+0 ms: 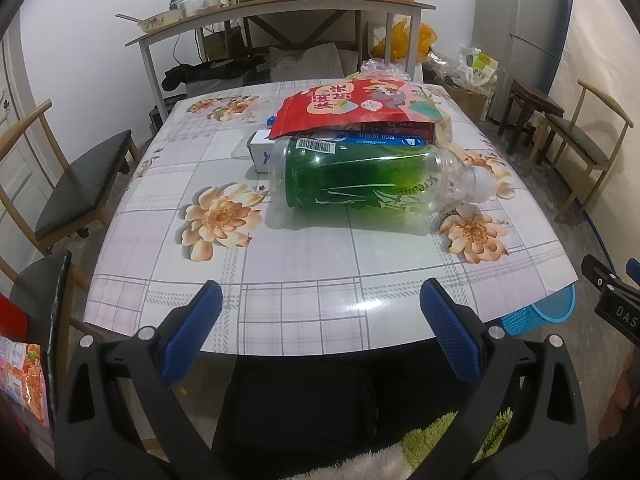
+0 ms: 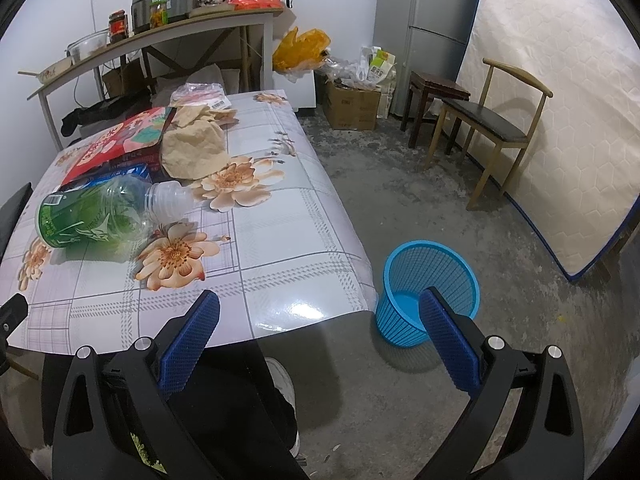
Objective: Collect trash
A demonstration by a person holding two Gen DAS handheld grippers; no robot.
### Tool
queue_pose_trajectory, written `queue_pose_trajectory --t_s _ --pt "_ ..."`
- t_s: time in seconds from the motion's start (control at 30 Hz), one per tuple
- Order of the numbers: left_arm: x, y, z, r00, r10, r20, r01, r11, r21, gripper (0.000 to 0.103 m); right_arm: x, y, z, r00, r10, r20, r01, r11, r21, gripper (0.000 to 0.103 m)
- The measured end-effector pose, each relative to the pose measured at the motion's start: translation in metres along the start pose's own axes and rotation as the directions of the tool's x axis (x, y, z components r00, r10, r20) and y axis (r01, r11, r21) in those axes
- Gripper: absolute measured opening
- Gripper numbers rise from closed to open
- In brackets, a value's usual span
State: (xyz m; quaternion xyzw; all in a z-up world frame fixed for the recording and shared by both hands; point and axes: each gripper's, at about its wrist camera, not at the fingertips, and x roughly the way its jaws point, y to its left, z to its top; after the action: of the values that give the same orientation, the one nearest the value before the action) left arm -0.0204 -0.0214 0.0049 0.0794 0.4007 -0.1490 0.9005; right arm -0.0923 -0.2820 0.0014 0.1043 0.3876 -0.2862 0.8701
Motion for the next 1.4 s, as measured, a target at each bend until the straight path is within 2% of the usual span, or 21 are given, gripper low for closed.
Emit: queue_pose_trajectory --t_s 0.5,0.8,0.93,1.13,1.3,1.4 --pt "0.011 -0.001 -0.003 0.999 -0.002 -0.034 0.002 1.000 0.003 0.096 0.008 0.001 -0.001 1.000 0.001 -0.019 -0.001 1.000 0.005 0.097" --pt "0.025 0.012 0.000 0.999 0.018 -0.028 -0.018 1.000 -0.005 0.096 0.020 0.026 0.010 0.999 0.030 -0.023 -0.031 0.999 -0.023 0.097" --pt "0.031 0.027 0.009 0.999 0.049 -0.002 -0.049 0.999 -0.017 0.096 0.021 0.044 0.022 0.999 0.050 0.004 -0.050 0.997 -0.059 0.097" --pt "0.040 0.056 0.031 0.998 0.067 0.018 -0.066 0.997 -0.051 0.096 0.017 0.069 0.053 0.992 0.080 0.100 -0.071 0.993 -0.091 0.097" --pt "0.037 0.078 0.062 0.994 0.048 0.098 -0.042 0.997 -0.066 0.096 0.016 0.085 0.077 0.980 0.083 0.179 -0.060 0.989 -0.132 0.097" --pt "0.034 0.083 0.083 0.977 -0.040 0.210 0.045 0.999 -0.017 0.096 0.016 0.090 0.087 0.970 0.117 0.214 -0.086 0.985 -0.148 0.097"
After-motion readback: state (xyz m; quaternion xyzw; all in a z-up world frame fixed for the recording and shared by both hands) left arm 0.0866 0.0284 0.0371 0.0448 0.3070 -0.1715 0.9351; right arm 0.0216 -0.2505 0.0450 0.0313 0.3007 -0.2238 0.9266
